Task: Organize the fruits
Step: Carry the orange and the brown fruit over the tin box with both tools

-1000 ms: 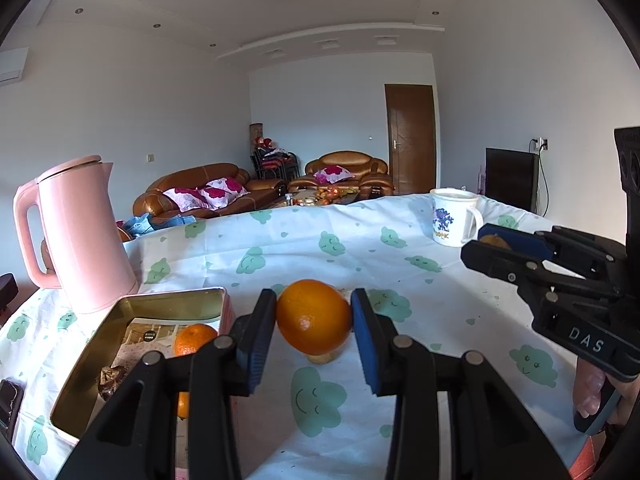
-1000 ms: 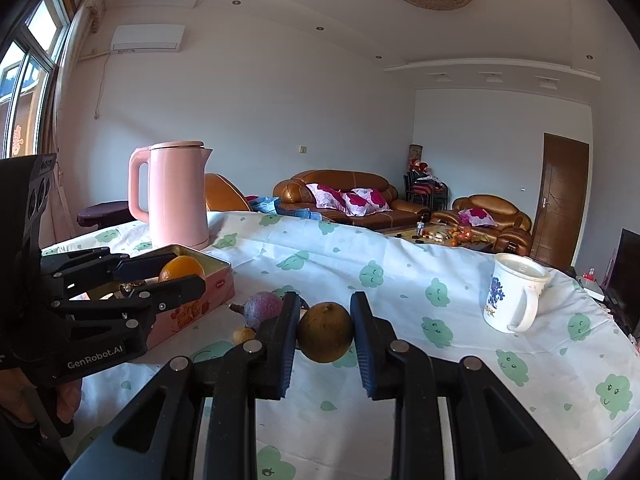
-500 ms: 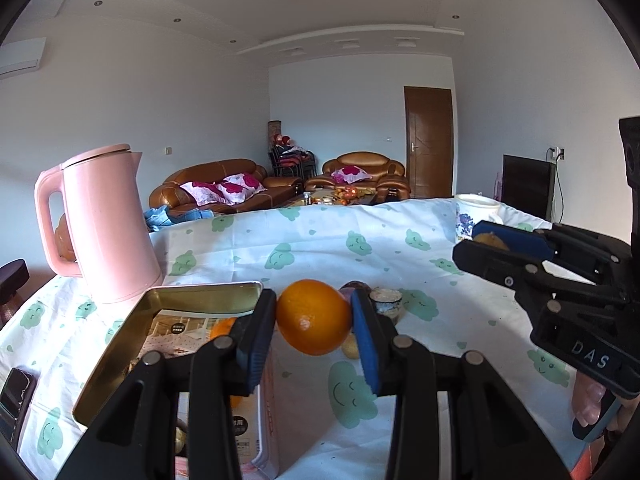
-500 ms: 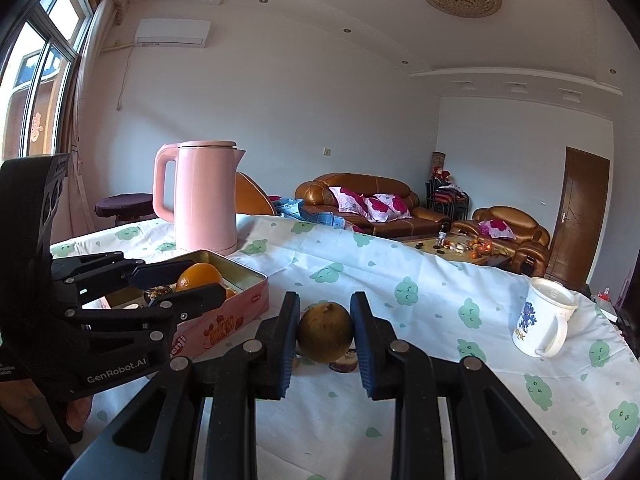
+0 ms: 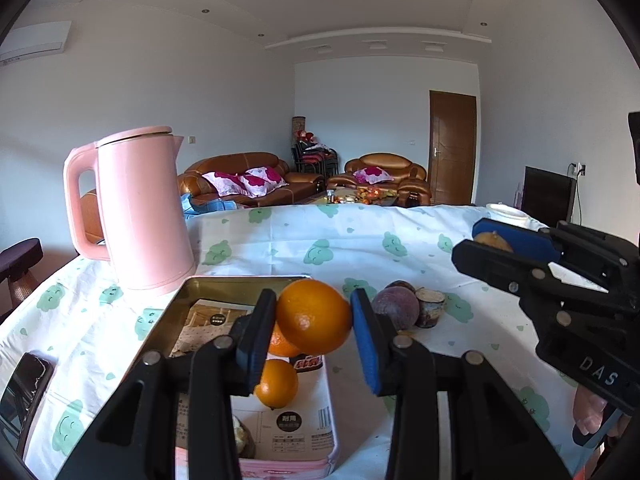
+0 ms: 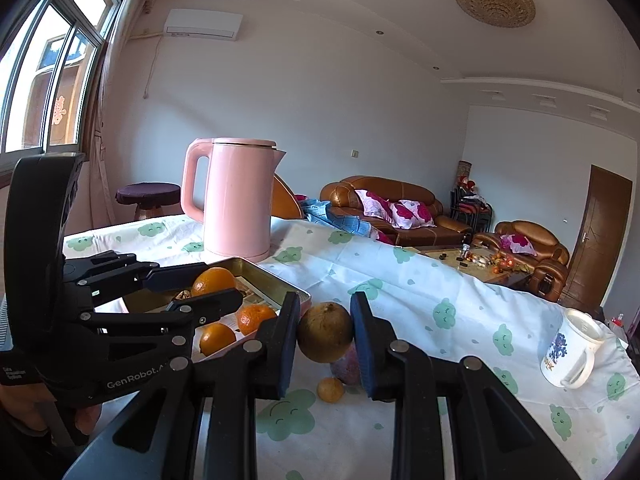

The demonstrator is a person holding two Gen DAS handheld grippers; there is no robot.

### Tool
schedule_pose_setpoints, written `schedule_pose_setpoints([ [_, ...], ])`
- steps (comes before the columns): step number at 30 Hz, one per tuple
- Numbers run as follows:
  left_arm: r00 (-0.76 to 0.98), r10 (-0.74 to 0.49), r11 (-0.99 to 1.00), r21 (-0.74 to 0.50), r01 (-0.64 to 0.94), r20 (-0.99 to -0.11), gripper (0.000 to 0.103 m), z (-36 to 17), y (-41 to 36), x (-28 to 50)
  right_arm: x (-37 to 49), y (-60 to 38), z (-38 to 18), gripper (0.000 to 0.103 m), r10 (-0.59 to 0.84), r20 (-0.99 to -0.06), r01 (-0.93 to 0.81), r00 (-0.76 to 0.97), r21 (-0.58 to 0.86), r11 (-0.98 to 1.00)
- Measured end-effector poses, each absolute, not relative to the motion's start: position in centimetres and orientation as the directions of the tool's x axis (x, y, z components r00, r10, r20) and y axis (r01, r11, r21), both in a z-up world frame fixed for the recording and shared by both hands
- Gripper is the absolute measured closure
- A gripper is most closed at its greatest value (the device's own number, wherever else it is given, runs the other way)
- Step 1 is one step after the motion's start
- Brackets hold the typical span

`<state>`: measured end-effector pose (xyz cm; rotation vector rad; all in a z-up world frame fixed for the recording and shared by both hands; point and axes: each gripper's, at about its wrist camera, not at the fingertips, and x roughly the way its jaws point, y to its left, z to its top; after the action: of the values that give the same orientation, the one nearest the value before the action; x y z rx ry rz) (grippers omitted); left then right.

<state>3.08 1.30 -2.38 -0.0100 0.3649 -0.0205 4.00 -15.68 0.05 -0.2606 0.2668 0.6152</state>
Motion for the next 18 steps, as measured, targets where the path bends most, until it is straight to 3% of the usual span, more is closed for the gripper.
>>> schedule_pose_setpoints([
  [18, 0.921, 0.045, 0.998, -0.027, -0.060, -0.386, 0.063, -2.6, 5.0, 3.4, 4.4, -11.1, 0.0, 0.075, 0.589, -0.349, -0.668, 0.729, -0.174, 0.724],
])
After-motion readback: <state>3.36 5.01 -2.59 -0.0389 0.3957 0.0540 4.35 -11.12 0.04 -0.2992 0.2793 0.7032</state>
